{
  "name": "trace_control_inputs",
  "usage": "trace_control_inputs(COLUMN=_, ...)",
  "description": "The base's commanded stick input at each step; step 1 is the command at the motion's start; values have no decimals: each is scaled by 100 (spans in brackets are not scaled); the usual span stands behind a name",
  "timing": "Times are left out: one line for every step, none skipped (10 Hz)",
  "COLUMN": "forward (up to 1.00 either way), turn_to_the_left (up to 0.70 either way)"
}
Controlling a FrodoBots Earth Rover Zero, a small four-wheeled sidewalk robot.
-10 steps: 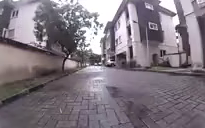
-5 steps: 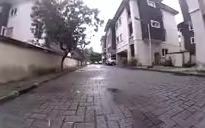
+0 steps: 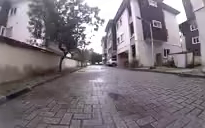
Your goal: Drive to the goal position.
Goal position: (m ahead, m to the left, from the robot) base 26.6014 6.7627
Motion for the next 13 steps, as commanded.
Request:
trace_control_inputs(forward=70, turn_to_the_left=35)
trace_control_inputs(forward=70, turn_to_the_left=30)
trace_control_inputs(forward=70, turn_to_the_left=8)
trace_control_inputs(forward=70, turn_to_the_left=0)
trace_control_inputs(forward=70, turn_to_the_left=0)
trace_control_inputs(forward=70, turn_to_the_left=0)
trace_control_inputs(forward=70, turn_to_the_left=0)
trace_control_inputs(forward=70, turn_to_the_left=0)
trace_control_inputs(forward=70, turn_to_the_left=0)
trace_control_inputs(forward=70, turn_to_the_left=0)
trace_control_inputs(forward=70, turn_to_the_left=0)
trace_control_inputs(forward=70, turn_to_the_left=0)
trace_control_inputs(forward=70, turn_to_the_left=0)
